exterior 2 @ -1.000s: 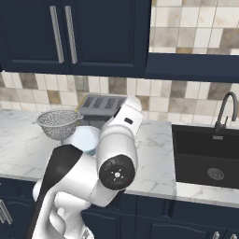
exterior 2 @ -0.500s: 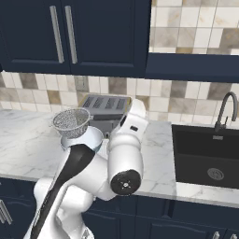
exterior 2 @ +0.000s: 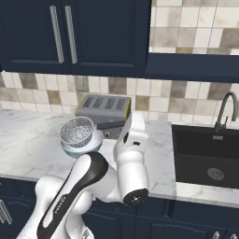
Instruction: Open the cabinet and setup a tea strainer by placing it in the bowl upright.
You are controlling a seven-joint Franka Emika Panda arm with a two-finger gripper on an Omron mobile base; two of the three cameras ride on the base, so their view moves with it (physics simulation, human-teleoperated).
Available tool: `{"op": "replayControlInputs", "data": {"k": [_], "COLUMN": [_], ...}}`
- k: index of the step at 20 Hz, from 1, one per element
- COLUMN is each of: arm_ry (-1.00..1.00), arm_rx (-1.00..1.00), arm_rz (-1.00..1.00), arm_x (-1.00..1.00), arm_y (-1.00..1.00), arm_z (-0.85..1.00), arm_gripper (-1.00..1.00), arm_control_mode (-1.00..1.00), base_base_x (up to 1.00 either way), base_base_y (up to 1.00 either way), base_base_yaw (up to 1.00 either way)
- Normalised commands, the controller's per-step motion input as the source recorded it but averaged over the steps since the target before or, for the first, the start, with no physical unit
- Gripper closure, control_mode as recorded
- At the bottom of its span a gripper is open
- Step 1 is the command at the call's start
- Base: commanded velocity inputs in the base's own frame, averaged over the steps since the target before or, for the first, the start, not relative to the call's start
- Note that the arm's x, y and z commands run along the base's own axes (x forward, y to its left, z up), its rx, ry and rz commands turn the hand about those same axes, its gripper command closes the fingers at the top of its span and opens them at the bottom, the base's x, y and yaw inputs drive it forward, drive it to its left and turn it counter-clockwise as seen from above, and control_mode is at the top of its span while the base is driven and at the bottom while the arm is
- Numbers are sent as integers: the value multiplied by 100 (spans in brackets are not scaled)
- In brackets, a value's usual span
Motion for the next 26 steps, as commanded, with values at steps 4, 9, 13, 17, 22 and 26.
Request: {"op": "replayControlInputs", "data": {"k": [4, 9, 13, 17, 22, 26], "arm_ry": [-5, 0, 0, 1, 3, 0], "arm_rx": [2, 12, 15, 2, 0, 0], "arm_rz": [-8, -28, -36, -43, -36, -26], "arm_x": [27, 2, -6, -18, -61, -83], "arm_y": [28, 17, 26, 54, 77, 71], "arm_z": [-35, 3, 19, 0, 0, 5], "arm_gripper": [100, 100, 100, 100, 100, 100], "arm_control_mode": [-100, -100, -100, -100, -100, -100], "base_base_x": [0, 0, 0, 0, 0, 0], "base_base_y": [0, 0, 0, 0, 0, 0], "base_base_yaw": [0, 0, 0, 0, 0, 0]}}
